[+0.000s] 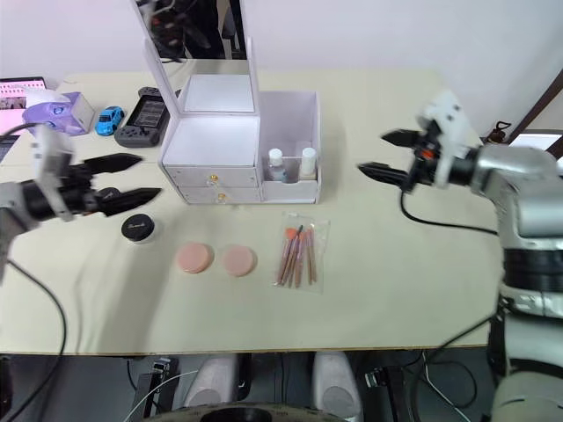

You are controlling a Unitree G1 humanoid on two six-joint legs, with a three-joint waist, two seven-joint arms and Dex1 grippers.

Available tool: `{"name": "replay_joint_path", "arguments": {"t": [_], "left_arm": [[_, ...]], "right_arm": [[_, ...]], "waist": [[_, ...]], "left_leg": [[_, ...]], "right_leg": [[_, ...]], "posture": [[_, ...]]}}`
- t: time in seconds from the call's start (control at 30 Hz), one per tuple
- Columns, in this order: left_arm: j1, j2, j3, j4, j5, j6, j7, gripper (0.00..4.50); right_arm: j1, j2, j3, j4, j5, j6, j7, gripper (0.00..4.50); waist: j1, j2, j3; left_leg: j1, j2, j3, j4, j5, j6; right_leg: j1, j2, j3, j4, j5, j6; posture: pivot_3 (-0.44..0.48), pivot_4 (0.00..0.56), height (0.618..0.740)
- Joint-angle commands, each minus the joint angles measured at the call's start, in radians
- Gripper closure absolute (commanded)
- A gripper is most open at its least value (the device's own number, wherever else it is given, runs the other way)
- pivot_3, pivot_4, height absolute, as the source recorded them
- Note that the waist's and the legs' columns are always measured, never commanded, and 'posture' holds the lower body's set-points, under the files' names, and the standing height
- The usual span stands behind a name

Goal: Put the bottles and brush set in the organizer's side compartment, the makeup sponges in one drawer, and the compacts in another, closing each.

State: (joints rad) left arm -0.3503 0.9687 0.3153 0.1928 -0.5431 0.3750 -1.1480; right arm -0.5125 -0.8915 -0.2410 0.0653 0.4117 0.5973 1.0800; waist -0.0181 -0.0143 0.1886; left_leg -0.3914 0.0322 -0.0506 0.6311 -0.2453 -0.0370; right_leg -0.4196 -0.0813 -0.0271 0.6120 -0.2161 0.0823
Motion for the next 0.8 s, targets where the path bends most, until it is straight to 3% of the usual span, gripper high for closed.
{"name": "replay_joint_path", "arguments": {"t": [0.03, 0.2, 0.4, 0.57, 0.67, 0.8], "left_arm": [[0.015, 0.07, 0.062, 0.153, 0.056, -0.11, -0.058, 0.0], [0.014, 0.148, 0.114, 0.44, 0.104, -0.242, -0.091, 0.0], [-0.006, 0.141, 0.109, 0.475, 0.104, -0.265, -0.128, 0.0], [-0.007, 0.115, 0.033, 0.107, -0.02, -0.001, -0.194, 0.0], [-0.086, 0.1, -0.037, -0.088, -0.111, 0.205, -0.161, 0.0], [-0.113, 0.06, -0.161, -0.277, -0.131, 0.338, -0.114, 0.0]], "right_arm": [[0.095, -0.053, -0.103, -0.021, 0.023, -0.036, 0.022, 0.06], [0.262, -0.05, -0.204, 0.028, 0.019, -0.09, 0.0, 0.06], [0.312, -0.066, -0.213, 0.009, 0.034, -0.081, -0.012, 0.06], [0.308, -0.111, -0.25, -0.121, 0.16, 0.09, 0.01, 0.06], [0.336, -0.146, -0.266, -0.239, 0.238, 0.173, 0.032, 0.06], [0.319, -0.124, -0.257, -0.357, 0.274, 0.188, -0.027, 0.06]], "waist": [[-0.002, 0.0, 0.0], [0.002, -0.001, -0.001], [0.006, -0.001, -0.001], [0.012, -0.001, -0.001], [0.013, -0.003, -0.001], [0.001, -0.003, -0.001]], "left_leg": [[0.0, 0.0, 0.001, 0.0, 0.0, 0.0], [0.001, 0.001, 0.002, 0.001, 0.0, 0.0], [0.001, 0.001, 0.005, 0.001, 0.0, 0.0], [0.0, 0.001, 0.005, 0.001, 0.0, -0.001], [0.0, 0.001, 0.005, 0.001, 0.0, -0.001], [0.002, 0.001, 0.007, 0.0, 0.0, -0.001]], "right_leg": [[0.0, 0.0, 0.001, 0.0, 0.0, 0.0], [0.0, 0.0, 0.001, 0.0, -0.003, 0.001], [-0.001, -0.002, 0.003, 0.0, -0.002, 0.0], [0.0, -0.002, 0.003, 0.001, 0.0, -0.003], [0.0, -0.001, 0.003, 0.0, -0.001, -0.003], [0.001, -0.001, 0.006, 0.0, -0.002, 0.0]], "posture": [[0.0, 0.15, 0.74], [0.0, 0.15, 0.74], [0.0, 0.15, 0.74], [0.0, 0.15, 0.74], [0.0, 0.15, 0.74], [0.0, 0.15, 0.74]]}}
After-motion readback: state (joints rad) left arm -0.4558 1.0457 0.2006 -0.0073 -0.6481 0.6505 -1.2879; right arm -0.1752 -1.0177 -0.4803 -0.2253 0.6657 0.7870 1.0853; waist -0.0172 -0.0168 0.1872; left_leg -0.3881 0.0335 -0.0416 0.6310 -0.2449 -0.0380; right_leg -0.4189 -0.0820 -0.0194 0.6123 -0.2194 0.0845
